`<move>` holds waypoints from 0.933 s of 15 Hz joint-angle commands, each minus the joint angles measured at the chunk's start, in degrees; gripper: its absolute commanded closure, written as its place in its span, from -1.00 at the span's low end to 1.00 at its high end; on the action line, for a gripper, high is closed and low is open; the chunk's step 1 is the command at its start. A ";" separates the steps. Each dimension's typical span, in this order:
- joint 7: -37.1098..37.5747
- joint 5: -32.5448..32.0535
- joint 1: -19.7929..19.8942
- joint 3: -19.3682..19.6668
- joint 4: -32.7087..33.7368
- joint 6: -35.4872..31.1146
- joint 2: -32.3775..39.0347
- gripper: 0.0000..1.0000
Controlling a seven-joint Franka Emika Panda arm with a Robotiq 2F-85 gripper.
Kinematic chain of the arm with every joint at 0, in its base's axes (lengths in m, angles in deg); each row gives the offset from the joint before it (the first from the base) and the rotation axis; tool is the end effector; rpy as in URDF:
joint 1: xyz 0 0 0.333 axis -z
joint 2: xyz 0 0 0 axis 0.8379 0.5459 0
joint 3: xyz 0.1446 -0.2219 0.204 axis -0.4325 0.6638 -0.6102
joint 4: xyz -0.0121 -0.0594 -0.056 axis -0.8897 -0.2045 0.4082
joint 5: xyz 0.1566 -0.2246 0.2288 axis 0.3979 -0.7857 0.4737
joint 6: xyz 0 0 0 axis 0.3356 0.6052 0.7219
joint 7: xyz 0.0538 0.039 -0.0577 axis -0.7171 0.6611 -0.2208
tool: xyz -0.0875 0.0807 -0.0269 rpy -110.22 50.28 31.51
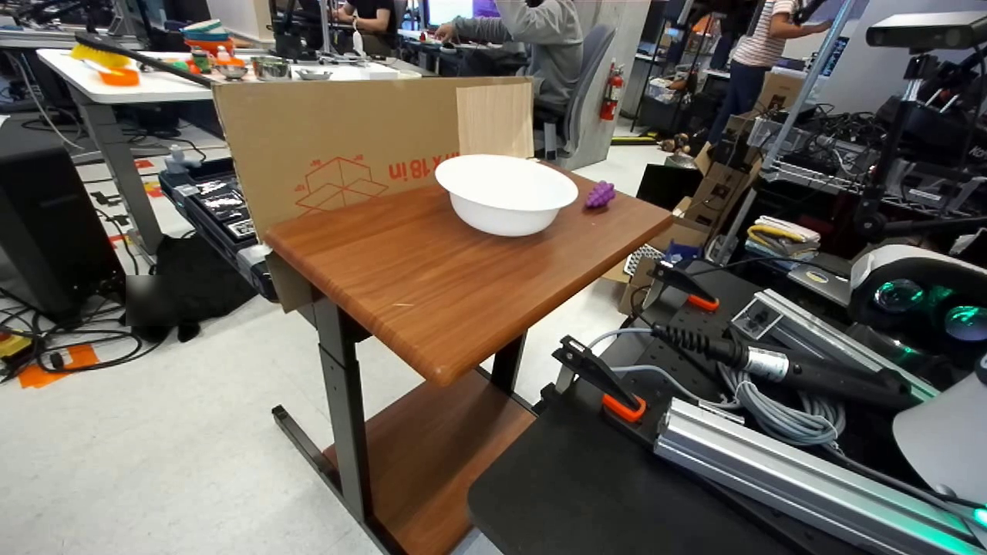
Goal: Put the purple toy in the white bowl
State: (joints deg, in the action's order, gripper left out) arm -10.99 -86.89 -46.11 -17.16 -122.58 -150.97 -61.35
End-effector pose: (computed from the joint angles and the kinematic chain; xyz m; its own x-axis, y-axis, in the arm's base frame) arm 0.4117 -0.1952 0.4277 0.9339 -0.3561 0.0314 -0.3569 -0.9338 0.0242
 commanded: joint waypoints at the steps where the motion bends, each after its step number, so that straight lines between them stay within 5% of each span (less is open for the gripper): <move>1: 1.49 7.36 2.60 2.42 7.03 -2.78 13.30 -1.00; 2: 0.15 3.71 2.40 1.32 2.66 -1.85 6.72 -1.00; 8: 1.20 5.85 3.27 1.78 6.60 -2.84 13.76 -1.00; 14: 11.50 26.09 1.18 -2.27 5.73 -1.75 16.29 -1.00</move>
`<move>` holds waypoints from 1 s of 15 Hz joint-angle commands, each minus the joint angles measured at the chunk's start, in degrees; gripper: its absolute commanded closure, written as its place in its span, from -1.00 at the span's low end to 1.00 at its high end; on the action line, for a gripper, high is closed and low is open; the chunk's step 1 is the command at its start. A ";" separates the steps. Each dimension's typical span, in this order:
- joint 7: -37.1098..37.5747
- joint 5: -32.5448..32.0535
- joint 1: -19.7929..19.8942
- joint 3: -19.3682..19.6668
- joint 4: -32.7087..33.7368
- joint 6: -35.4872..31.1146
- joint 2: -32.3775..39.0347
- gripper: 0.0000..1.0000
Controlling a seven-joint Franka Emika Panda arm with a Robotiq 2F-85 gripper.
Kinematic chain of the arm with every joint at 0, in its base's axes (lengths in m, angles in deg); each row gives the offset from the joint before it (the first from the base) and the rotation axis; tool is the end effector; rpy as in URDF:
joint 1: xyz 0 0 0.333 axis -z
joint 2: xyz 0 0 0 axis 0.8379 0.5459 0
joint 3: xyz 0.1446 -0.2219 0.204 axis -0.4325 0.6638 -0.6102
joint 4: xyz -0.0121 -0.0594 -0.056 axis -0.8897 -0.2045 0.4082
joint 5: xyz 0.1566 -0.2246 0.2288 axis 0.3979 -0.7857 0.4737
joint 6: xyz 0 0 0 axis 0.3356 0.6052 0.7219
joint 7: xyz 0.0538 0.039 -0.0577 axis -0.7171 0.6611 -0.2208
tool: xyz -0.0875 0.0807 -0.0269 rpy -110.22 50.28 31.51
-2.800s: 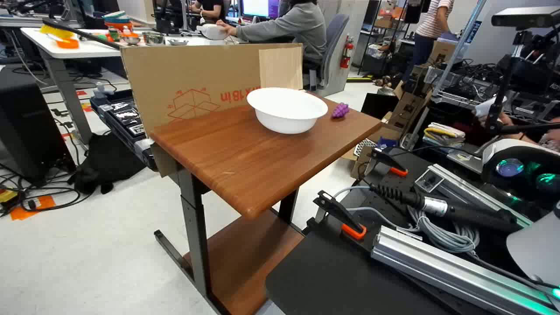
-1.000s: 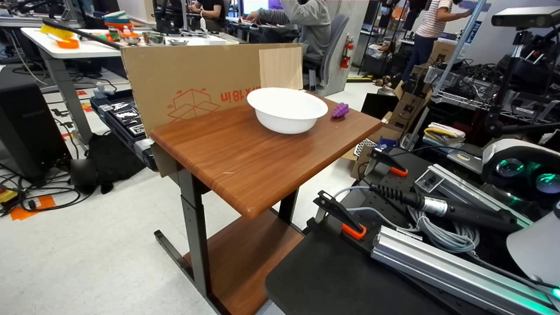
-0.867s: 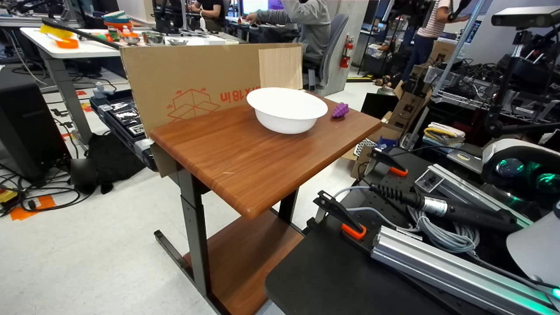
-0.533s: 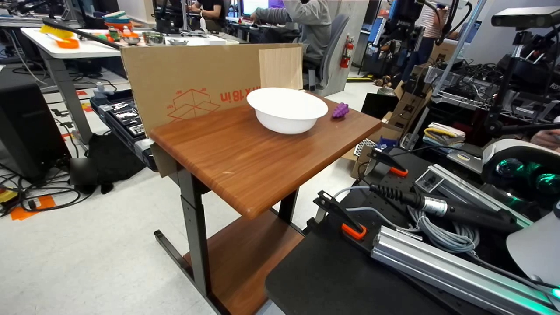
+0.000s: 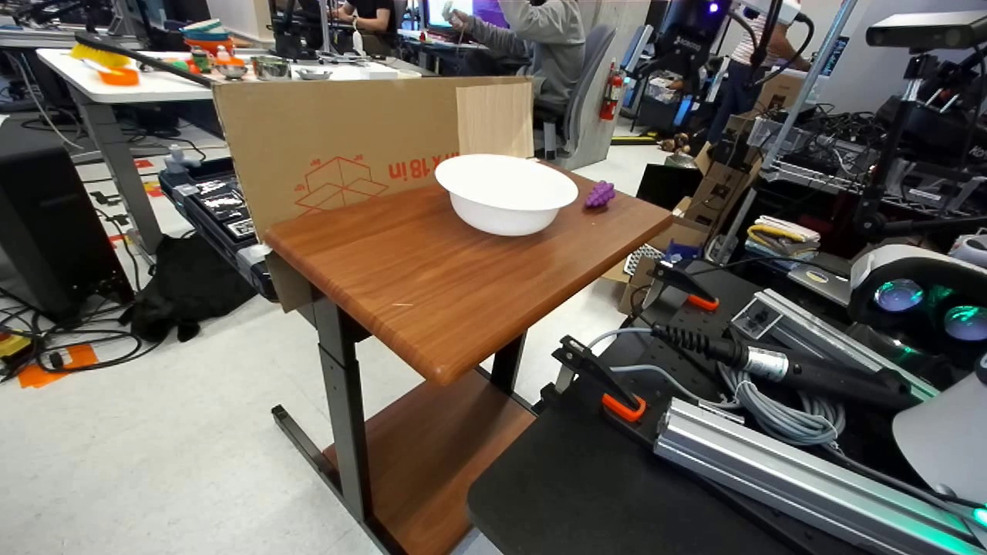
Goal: Put the purple toy in the white bowl
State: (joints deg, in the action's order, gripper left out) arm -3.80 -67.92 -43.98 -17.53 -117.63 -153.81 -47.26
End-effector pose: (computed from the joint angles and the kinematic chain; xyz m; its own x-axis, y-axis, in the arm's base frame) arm 0.4530 -0.2130 0.3535 0.7427 -0.6621 -0.0999 -0.6689 -0.7270 -0.1553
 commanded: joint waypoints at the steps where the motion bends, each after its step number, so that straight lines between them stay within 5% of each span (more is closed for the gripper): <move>1: 6.80 9.21 -1.38 -2.63 1.13 0.73 3.46 -1.00; 15: 19.37 35.42 2.74 -0.67 7.96 -5.68 17.00 -1.00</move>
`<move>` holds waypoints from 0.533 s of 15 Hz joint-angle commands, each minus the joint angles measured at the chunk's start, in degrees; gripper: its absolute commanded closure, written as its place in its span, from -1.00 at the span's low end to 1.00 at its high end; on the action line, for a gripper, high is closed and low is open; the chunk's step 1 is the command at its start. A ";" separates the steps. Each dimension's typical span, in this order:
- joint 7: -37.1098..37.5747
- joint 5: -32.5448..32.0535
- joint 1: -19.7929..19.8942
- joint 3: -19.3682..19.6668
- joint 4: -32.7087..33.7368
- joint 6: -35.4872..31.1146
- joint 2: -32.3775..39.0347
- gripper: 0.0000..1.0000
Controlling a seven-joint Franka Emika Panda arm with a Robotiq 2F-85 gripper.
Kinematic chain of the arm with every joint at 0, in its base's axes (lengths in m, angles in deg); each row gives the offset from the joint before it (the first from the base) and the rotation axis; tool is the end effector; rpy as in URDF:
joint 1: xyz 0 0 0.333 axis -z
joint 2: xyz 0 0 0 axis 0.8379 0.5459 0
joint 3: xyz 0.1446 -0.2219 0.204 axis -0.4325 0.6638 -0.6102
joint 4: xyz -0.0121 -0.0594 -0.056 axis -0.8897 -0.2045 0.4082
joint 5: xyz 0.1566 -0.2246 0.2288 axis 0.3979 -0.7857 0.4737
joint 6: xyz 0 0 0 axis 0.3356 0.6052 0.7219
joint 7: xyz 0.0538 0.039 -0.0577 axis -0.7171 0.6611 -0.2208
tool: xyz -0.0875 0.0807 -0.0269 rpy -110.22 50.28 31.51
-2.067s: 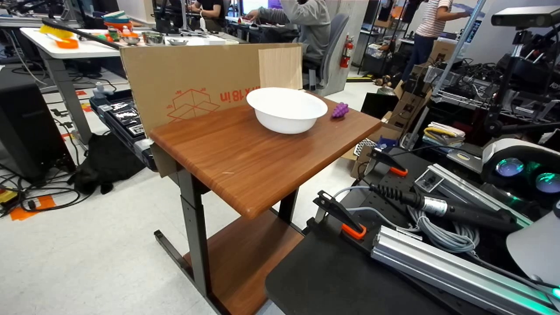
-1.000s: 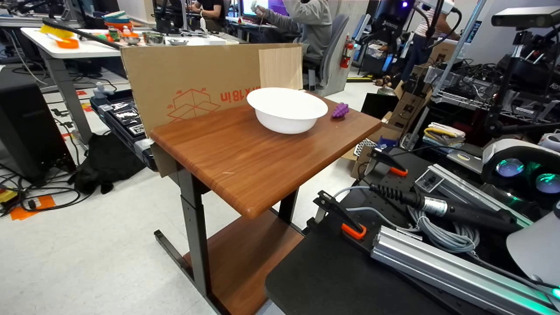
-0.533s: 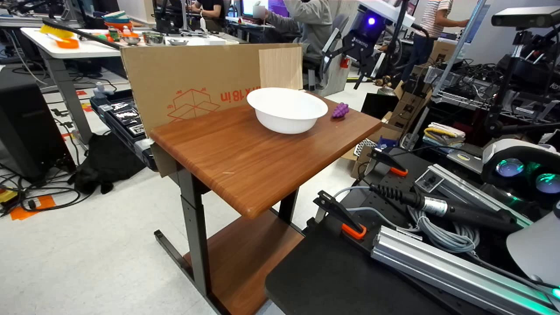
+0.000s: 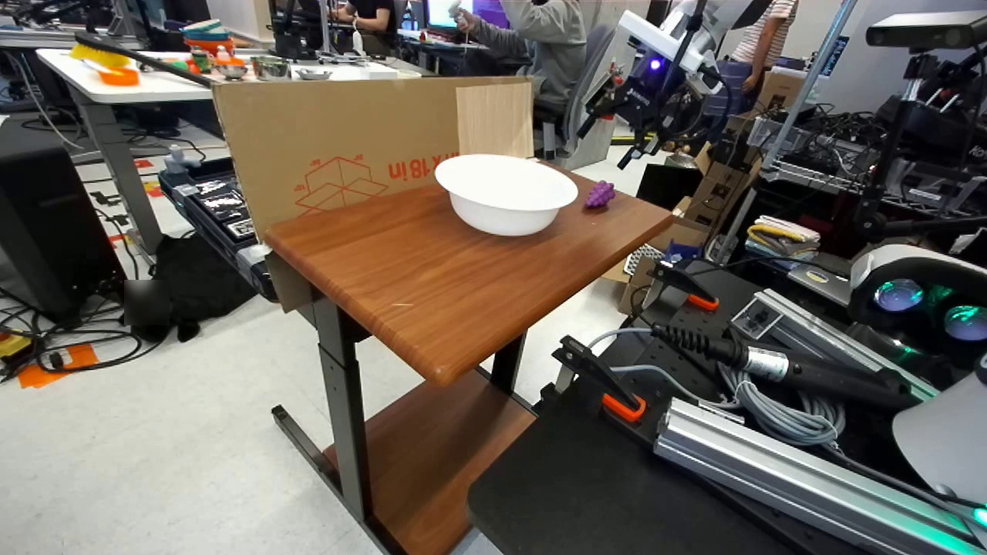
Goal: Put the purple toy in the white bowl
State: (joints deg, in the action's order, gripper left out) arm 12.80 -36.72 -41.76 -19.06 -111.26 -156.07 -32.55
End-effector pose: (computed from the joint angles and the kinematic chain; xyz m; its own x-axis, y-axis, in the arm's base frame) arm 0.4957 -0.2245 0.2704 0.1631 -0.9034 -0.3967 -0.9622 -0.0568 -0.2663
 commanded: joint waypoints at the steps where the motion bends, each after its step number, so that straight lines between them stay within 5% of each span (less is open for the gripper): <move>1: 4.12 5.79 0.64 1.38 1.82 -5.50 3.11 -1.00; 8: 27.68 -8.31 -5.35 7.17 2.46 -14.23 9.93 -1.00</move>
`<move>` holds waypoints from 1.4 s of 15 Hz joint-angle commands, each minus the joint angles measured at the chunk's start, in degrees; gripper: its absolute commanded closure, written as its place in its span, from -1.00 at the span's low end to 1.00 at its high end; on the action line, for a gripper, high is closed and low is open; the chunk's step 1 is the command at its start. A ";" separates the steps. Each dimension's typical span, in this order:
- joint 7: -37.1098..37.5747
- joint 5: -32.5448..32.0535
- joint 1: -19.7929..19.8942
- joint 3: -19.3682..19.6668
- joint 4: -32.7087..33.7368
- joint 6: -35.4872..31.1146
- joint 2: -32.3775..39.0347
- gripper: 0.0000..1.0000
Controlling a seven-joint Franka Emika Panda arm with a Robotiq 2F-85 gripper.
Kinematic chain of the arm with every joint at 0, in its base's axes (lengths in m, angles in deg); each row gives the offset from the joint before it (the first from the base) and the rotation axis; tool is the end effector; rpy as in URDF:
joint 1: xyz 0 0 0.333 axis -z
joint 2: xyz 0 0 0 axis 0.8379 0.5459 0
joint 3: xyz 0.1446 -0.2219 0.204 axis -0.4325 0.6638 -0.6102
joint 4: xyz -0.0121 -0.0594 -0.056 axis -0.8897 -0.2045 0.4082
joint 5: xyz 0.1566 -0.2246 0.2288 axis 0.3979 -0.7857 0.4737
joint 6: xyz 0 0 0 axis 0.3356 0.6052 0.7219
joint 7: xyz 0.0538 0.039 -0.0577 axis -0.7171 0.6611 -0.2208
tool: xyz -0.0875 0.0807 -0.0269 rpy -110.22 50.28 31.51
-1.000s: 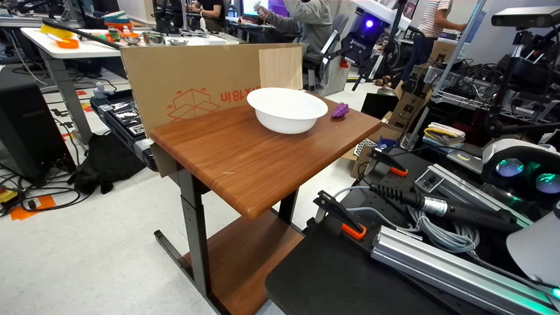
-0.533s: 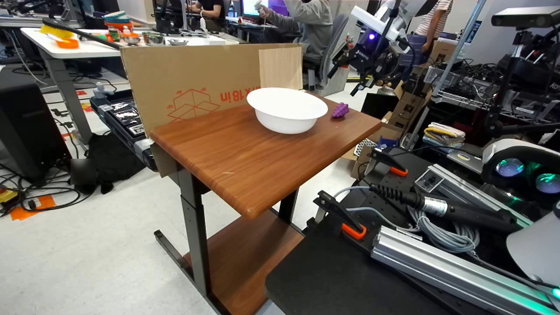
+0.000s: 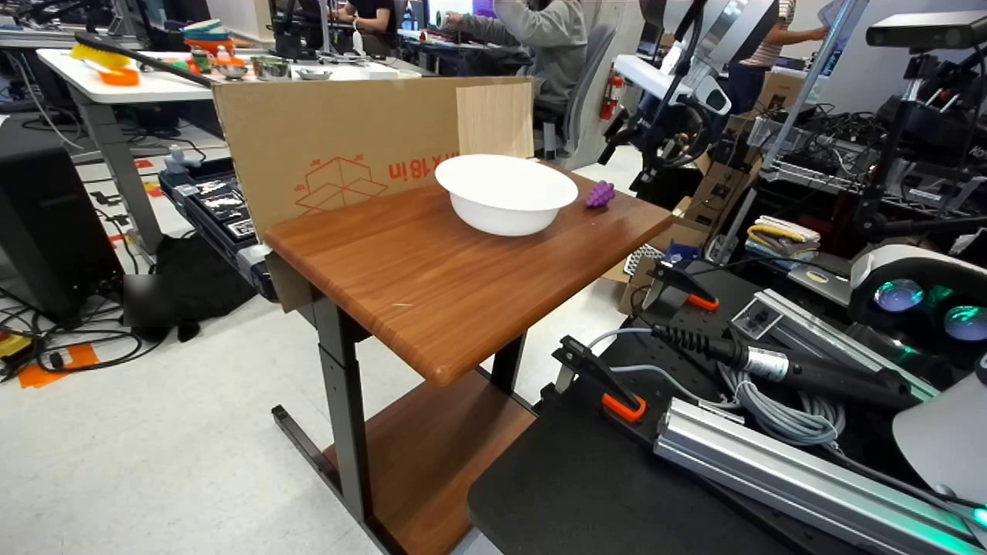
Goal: Put the purple toy in the white bowl
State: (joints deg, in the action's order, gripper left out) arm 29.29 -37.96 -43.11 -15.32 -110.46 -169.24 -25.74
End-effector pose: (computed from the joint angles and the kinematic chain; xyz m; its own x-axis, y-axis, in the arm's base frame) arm 0.4894 -0.2747 0.2275 -0.2150 -0.9409 -0.2616 -0.9501 0.2635 -0.1670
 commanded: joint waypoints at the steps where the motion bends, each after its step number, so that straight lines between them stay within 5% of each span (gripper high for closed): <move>1: 15.28 -10.14 -6.22 5.87 1.86 0.78 3.78 -1.00; 4: 27.82 -20.30 -10.83 9.99 3.32 7.16 5.15 -1.00; 11: 38.68 -30.86 -7.54 4.57 9.05 14.43 4.56 -1.00; 16: 38.58 -32.88 -6.62 3.16 11.53 15.18 6.00 -1.00; 21: 25.60 -34.44 -4.73 -0.55 12.04 13.20 6.60 -1.00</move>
State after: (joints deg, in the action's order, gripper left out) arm 61.70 -71.02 -50.24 -12.96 -100.67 -156.16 -20.43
